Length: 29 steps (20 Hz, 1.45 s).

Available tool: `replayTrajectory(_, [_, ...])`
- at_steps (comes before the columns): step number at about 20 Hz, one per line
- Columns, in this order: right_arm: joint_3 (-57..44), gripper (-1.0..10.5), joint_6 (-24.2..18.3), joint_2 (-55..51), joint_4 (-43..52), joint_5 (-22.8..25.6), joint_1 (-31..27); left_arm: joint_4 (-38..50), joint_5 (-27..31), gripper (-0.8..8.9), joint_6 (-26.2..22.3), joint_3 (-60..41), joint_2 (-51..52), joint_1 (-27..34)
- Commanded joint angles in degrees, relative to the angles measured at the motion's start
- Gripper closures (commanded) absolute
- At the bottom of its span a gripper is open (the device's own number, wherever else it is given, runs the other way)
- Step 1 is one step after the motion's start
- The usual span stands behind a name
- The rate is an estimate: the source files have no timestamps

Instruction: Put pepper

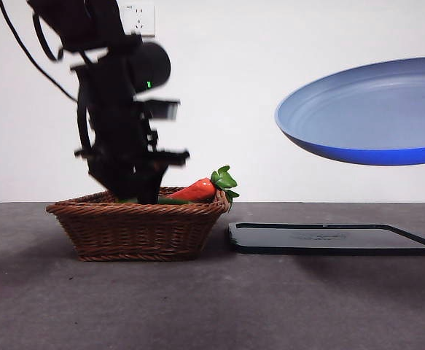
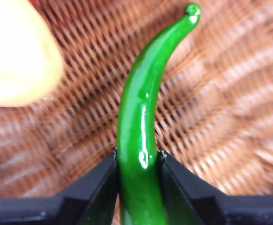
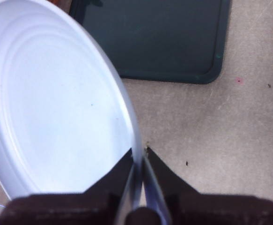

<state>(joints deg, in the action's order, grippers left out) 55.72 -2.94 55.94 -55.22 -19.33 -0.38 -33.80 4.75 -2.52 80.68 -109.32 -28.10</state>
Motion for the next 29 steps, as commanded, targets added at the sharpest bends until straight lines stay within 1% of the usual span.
replayTrajectory(1, [1.2,9.4,0.6,1.1,0.8,-0.3,0.0,-0.9,-0.3,7.03,-0.2,1.2,3.2,-0.4])
replayTrajectory(4, [1.2,9.4,2.0,3.4,1.2,-0.3,0.1,-3.5,-1.5,7.03,0.4,1.2,9.6,-0.8])
replayTrajectory(5, [1.2,9.4,2.6,4.6,1.7,-0.4,0.2,-4.2,-3.5,7.03,1.5,1.2,11.8,-1.2])
replayTrajectory(6, [1.2,9.4,3.8,6.3,2.8,-1.4,0.3,-4.7,-6.4,7.03,2.3,1.2,14.0,-1.7])
replayTrajectory(8, [1.2,9.4,6.0,9.9,5.1,-5.5,1.2,-4.7,-11.5,7.03,4.1,1.2,17.3,-3.3])
replayTrajectory(9, [1.2,9.4,7.1,11.8,6.2,-6.3,2.0,-4.5,-13.0,7.03,4.4,1.2,18.2,-4.5])
replayTrajectory(11, [1.2,9.4,9.4,15.5,8.3,-6.3,4.7,-4.6,-15.4,7.03,4.6,1.2,18.5,-7.5])
replayTrajectory(15, [1.2,9.4,13.3,21.0,11.5,-6.3,10.3,-4.8,-15.4,7.03,4.4,1.2,16.3,-13.6])
replayTrajectory(18, [1.2,9.4,15.0,21.8,13.2,-6.3,13.1,-4.2,-15.3,7.03,3.8,1.2,13.4,-16.4])
replayTrajectory(20, [1.2,9.4,15.1,21.8,13.1,-6.3,13.8,-3.5,-14.8,7.03,3.8,1.1,11.0,-17.3])
replayTrajectory(23, [1.2,9.4,15.1,21.8,12.8,-6.5,13.8,-3.6,-12.2,7.02,3.7,1.1,7.7,-18.1])
replayTrajectory(26, [1.2,9.4,15.1,21.8,12.8,-9.4,13.8,-3.0,-12.2,6.99,3.8,1.1,6.5,-18.1])
replayTrajectory(27, [1.2,9.4,15.1,21.8,12.8,-9.7,13.9,-2.7,-12.2,6.95,3.8,1.1,6.5,-18.1])
replayTrajectory(29, [1.2,9.4,15.1,21.8,12.8,-10.8,14.0,-2.3,-12.2,6.3,3.8,1.1,6.5,-18.3])
